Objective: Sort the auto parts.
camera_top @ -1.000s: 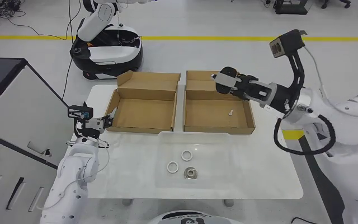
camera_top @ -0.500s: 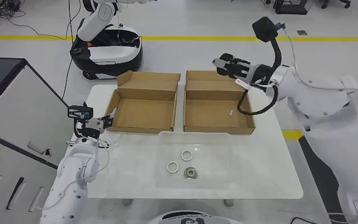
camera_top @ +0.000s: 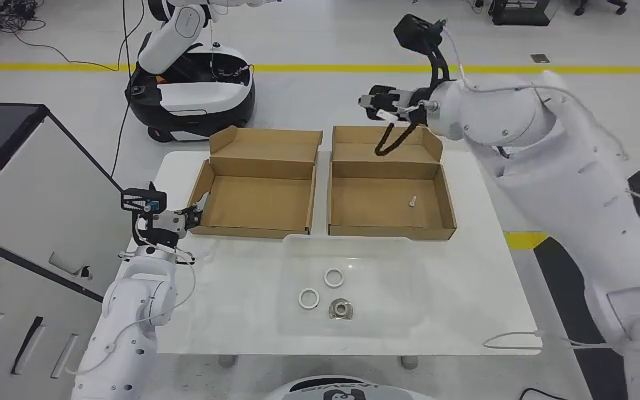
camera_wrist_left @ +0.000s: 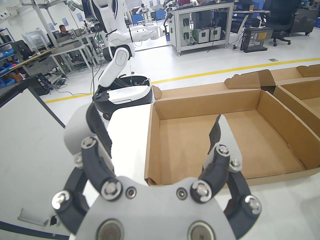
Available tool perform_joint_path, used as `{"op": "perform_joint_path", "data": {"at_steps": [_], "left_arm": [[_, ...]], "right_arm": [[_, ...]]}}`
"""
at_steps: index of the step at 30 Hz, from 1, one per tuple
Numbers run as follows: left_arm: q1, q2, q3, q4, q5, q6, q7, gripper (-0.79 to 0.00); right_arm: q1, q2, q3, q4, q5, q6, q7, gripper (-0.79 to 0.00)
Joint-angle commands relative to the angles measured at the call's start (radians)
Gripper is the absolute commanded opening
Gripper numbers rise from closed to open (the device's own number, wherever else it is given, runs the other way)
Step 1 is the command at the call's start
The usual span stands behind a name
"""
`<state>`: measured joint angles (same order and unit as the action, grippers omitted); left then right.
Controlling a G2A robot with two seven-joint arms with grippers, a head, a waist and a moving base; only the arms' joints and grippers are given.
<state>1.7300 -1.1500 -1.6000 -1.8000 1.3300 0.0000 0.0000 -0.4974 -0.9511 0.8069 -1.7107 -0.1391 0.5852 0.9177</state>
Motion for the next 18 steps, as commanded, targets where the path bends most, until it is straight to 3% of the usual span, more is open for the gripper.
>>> {"op": "perform_joint_path", "data": {"at_steps": [1, 18], "left_arm": [[0.0, 0.0, 0.0, 0.0, 0.0, 0.0, 0.0, 0.0], [0.0, 0.0, 0.0, 0.0, 0.0, 0.0, 0.0, 0.0]], "right_arm": [[0.019, -0.008, -0.023, 0.026, -0.008, 0.023, 0.022, -0.785], [0.091, -0.055, -0.186, 0.216, -0.123, 0.099, 0.218, -0.785]]}}
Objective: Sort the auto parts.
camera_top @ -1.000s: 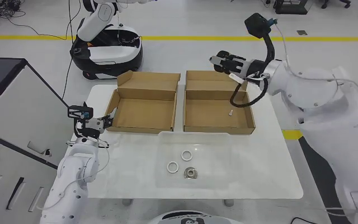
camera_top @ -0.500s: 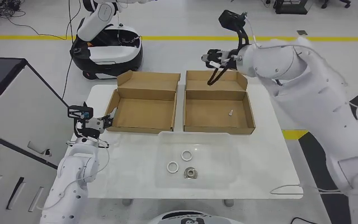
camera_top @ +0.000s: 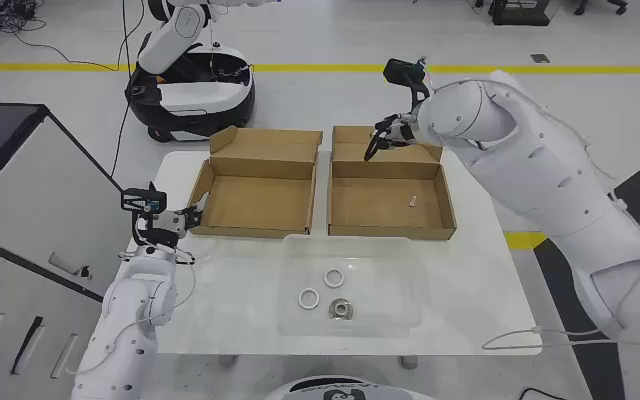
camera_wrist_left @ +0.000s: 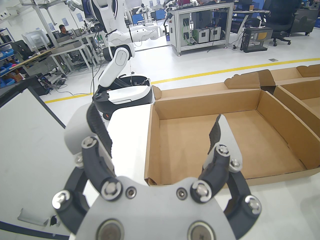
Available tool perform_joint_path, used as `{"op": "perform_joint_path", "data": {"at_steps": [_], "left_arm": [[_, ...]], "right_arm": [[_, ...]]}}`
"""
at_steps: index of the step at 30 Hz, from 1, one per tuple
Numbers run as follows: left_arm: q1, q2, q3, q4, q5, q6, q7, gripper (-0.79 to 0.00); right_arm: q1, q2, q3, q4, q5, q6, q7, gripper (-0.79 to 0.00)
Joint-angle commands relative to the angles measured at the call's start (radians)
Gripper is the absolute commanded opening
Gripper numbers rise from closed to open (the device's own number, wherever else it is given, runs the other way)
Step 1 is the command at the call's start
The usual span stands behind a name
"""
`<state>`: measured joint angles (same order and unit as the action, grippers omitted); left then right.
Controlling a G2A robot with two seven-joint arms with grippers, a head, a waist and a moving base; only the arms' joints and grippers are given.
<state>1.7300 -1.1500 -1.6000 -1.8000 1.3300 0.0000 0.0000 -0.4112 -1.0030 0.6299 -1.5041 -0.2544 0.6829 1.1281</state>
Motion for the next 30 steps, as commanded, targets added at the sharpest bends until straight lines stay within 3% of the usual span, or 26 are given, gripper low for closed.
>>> {"op": "perform_joint_path", "data": {"at_steps": [1, 10, 30], "left_arm": [[0.0, 0.0, 0.0, 0.0, 0.0, 0.0, 0.0, 0.0], [0.0, 0.0, 0.0, 0.0, 0.0, 0.0, 0.0, 0.0], [0.0, 0.0, 0.0, 0.0, 0.0, 0.0, 0.0, 0.0]], "right_arm": [[0.01, -0.006, -0.017, 0.02, -0.012, -0.001, 0.01, -0.785], [0.052, -0.046, -0.126, 0.128, -0.027, -0.019, 0.028, -0.785], [0.158, -0.128, -0.417, 0.32, 0.112, -0.019, 0.029, -0.785]]}}
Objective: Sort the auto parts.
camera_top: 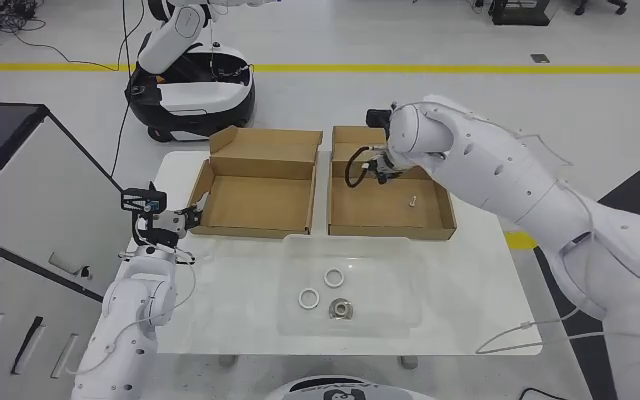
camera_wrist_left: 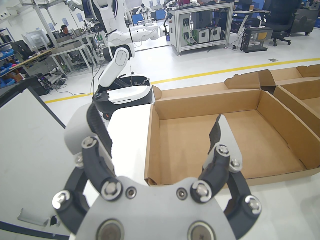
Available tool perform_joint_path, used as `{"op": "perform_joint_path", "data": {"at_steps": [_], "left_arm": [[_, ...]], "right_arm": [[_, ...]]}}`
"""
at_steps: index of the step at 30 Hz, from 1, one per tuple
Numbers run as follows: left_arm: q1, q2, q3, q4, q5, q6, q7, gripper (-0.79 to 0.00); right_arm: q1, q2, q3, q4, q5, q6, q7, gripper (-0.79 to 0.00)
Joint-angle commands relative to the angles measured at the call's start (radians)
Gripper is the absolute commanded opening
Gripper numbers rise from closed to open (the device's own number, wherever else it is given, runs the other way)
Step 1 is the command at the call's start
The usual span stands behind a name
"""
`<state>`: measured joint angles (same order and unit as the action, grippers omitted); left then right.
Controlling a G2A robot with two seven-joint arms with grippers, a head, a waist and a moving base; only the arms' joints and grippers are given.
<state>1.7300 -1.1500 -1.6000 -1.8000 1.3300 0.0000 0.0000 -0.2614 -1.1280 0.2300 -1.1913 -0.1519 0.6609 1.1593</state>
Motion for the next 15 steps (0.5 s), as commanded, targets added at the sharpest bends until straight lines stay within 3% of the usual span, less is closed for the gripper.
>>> {"op": "perform_joint_path", "data": {"at_steps": [1, 9, 15], "left_arm": [[0.0, 0.0, 0.0, 0.0, 0.0, 0.0, 0.0, 0.0], [0.0, 0.0, 0.0, 0.0, 0.0, 0.0, 0.0, 0.0], [0.0, 0.0, 0.0, 0.0, 0.0, 0.0, 0.0, 0.0]], "right_arm": [[0.016, -0.007, -0.032, 0.012, 0.025, 0.006, -0.006, -0.785], [0.018, -0.034, -0.06, 0.072, -0.022, -0.023, 0.024, -0.785], [0.011, -0.056, -0.06, 0.134, -0.057, -0.115, 0.116, -0.785]]}}
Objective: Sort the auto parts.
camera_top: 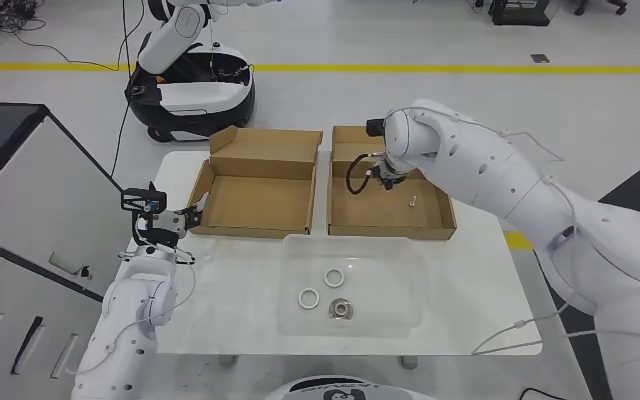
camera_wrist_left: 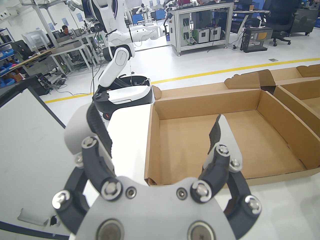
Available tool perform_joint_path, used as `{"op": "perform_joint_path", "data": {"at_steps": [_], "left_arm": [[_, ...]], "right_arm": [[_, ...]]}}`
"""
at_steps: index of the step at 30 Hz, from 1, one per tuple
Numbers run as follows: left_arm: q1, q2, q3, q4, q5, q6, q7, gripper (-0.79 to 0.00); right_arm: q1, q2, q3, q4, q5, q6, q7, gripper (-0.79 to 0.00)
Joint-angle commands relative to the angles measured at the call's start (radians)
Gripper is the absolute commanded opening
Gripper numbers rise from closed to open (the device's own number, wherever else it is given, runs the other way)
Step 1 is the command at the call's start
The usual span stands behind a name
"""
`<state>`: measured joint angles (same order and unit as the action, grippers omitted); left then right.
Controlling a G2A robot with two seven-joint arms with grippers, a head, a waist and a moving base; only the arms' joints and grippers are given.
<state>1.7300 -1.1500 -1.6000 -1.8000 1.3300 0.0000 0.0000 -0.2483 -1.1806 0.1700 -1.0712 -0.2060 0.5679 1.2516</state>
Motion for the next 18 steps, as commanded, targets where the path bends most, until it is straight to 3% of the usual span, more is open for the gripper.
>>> {"op": "perform_joint_path", "data": {"at_steps": [1, 18], "left_arm": [[0.0, 0.0, 0.0, 0.0, 0.0, 0.0, 0.0, 0.0], [0.0, 0.0, 0.0, 0.0, 0.0, 0.0, 0.0, 0.0]], "right_arm": [[-0.004, -0.008, 0.0, 0.028, -0.009, -0.042, 0.043, -0.785], [-0.015, -0.099, 0.0, 0.214, -0.044, -0.149, 0.15, -0.785]]}}
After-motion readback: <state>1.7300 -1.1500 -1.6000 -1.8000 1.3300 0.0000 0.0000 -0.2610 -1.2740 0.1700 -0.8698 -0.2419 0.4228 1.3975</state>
